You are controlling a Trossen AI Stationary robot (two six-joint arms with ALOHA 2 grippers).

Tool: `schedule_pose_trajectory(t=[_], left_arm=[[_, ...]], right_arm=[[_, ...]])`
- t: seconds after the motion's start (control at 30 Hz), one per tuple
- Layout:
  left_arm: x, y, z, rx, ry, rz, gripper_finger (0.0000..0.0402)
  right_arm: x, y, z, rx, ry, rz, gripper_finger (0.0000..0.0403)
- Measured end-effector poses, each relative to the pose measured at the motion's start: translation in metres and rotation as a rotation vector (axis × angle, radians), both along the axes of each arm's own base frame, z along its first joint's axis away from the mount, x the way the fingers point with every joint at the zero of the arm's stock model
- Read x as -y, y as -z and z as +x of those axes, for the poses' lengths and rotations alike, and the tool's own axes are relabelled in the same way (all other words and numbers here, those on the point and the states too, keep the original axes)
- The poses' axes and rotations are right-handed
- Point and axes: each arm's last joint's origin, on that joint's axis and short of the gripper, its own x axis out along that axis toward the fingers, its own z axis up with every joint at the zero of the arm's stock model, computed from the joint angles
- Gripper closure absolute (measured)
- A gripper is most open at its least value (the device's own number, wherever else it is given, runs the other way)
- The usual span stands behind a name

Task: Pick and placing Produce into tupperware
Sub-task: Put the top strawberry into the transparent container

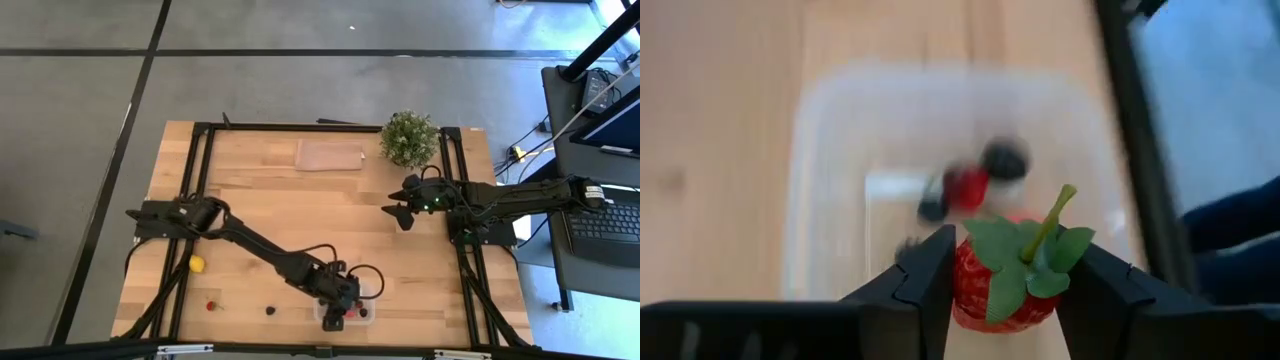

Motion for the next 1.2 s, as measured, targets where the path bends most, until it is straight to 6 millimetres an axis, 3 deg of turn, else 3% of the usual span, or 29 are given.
schedule_pose_trajectory(t=[0.2,0.77,1.0,1.2], left_arm=[[0.002,0.022,0.000,-0.085,0.004,-0.030,0.0273],[-0.001,0.017,0.003,-0.076,-0.021,-0.049,0.0204],[0.000,-0.019,0.011,-0.030,0.088,0.046,0.0177],[-0.023,-0.069,0.008,-0.115,0.072,0.255,0.0158]], right_arm=[[0.000,0.001,0.000,-0.007,-0.001,0.000,0.0111],[0.000,0.001,0.000,-0.009,-0.005,-0.006,0.0111],[0.000,0.001,0.000,-0.014,-0.018,-0.026,0.0111],[0.000,0.001,0.000,-0.014,-0.018,-0.026,0.0111]])
